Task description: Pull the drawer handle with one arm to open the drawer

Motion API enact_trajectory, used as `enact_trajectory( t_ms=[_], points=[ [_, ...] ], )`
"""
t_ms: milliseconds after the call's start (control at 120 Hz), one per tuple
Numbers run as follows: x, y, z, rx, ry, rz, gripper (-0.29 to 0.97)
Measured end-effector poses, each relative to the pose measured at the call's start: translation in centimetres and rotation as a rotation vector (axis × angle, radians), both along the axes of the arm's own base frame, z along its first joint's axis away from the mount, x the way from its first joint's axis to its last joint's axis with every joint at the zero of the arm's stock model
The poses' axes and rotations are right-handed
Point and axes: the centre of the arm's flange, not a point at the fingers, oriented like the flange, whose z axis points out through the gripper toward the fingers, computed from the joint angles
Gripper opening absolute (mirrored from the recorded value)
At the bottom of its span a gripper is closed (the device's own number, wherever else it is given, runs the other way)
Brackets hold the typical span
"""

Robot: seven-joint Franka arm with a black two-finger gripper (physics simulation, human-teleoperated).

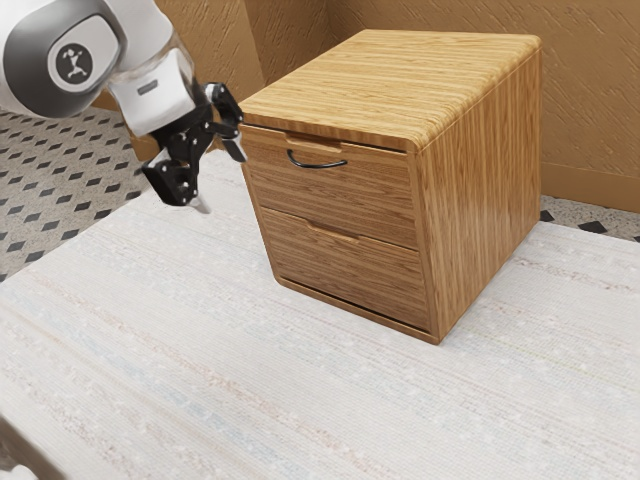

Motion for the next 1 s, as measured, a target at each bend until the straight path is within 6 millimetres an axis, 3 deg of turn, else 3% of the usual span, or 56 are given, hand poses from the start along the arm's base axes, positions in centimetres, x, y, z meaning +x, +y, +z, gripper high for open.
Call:
enact_trajectory(
  t_ms=[350,550,1000],
  points=[
    [3.3,-0.3,-1.1,-0.040,-0.108,-0.241,0.38],
    [5.6,0.0,-1.2,-0.010,-0.154,-0.326,0.33],
    [8.7,0.9,-4.3,-0.010,-0.172,-0.424,0.25]
  ],
)
